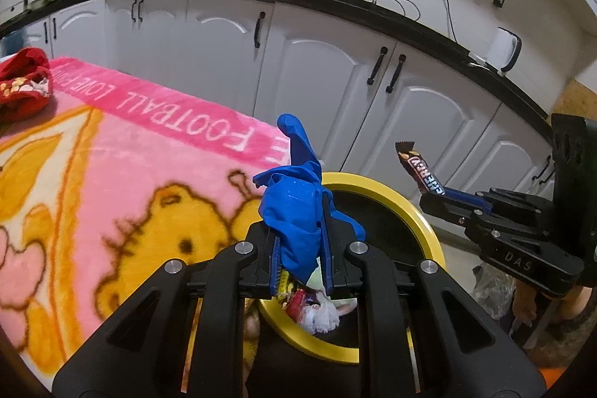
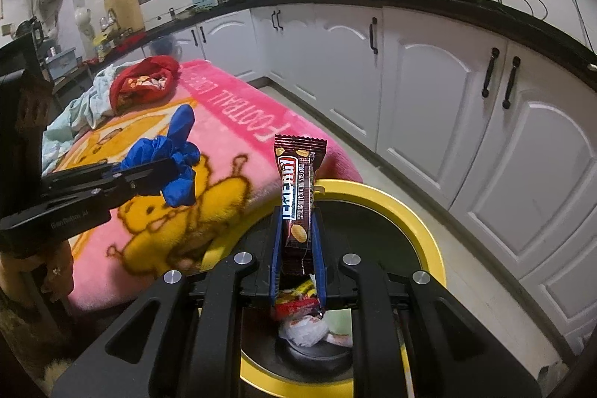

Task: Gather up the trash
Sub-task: 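Carry the blue glove and chocolate bar over the yellow bin, then open both tools to drop the glove and chocolate bar into the bin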

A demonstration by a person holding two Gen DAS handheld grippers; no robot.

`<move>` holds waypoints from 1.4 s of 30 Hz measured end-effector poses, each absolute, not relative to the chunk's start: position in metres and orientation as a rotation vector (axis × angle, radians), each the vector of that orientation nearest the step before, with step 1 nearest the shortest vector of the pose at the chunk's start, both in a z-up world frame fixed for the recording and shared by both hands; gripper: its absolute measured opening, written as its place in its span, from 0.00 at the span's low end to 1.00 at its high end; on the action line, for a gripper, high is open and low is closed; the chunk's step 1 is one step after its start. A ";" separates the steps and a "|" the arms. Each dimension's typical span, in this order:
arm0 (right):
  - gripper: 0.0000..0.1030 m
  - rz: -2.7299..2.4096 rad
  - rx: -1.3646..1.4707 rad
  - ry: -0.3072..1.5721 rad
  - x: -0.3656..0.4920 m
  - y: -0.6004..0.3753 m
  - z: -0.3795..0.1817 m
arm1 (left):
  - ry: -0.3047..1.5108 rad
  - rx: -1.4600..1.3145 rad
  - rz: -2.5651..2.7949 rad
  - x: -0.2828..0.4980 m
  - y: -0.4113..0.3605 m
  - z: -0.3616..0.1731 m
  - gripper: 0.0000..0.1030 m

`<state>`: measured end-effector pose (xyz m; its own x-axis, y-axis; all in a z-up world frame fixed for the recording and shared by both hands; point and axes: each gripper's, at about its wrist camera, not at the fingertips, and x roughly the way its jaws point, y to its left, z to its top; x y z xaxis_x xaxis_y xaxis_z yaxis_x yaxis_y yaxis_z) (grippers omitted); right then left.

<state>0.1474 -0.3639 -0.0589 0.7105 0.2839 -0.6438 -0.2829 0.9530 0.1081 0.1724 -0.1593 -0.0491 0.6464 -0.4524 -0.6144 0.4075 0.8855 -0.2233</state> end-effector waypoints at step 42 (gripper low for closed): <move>0.17 0.239 0.058 0.886 0.149 -0.388 -0.135 | 0.869 0.011 -0.577 0.196 -0.216 -0.104 0.14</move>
